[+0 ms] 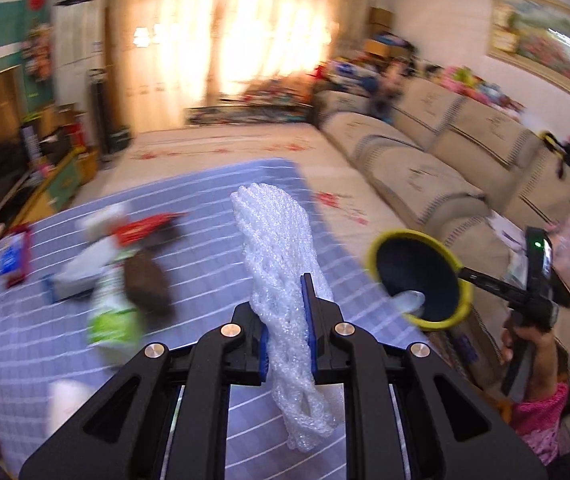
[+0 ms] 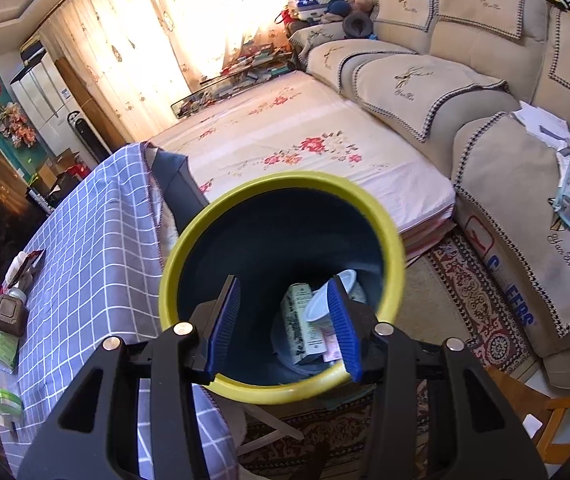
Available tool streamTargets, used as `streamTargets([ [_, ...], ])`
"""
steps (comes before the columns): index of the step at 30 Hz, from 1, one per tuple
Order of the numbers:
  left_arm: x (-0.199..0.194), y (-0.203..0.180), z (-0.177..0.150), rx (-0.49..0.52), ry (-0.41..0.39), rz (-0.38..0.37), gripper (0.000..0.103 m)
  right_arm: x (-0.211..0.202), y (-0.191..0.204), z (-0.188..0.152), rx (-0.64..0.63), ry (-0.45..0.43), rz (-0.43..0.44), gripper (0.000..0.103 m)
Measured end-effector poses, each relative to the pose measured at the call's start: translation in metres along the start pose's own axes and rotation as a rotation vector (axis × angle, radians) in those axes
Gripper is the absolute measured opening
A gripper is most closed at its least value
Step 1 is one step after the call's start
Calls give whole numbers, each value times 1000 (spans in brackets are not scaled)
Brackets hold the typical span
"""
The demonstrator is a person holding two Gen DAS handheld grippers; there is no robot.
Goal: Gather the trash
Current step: 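Carry the foam net over the bin and open the left gripper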
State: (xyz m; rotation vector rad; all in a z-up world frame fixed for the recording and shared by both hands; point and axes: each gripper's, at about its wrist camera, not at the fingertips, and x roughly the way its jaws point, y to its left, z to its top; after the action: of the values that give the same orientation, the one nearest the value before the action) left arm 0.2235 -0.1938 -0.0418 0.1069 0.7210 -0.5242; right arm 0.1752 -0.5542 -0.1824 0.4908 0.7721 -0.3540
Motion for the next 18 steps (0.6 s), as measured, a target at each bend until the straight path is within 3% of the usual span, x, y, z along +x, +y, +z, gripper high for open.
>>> streamTargets([
  [8, 84, -108, 27, 151, 91, -200, 14, -21, -37, 0, 41, -45, -55, 43],
  [13, 144, -163, 35, 214, 163, -252, 14, -24, -59, -2, 69, -44, -74, 43],
  [18, 195, -195, 38, 258, 199, -239, 14, -22, -75, -6, 93, -31, -85, 43],
])
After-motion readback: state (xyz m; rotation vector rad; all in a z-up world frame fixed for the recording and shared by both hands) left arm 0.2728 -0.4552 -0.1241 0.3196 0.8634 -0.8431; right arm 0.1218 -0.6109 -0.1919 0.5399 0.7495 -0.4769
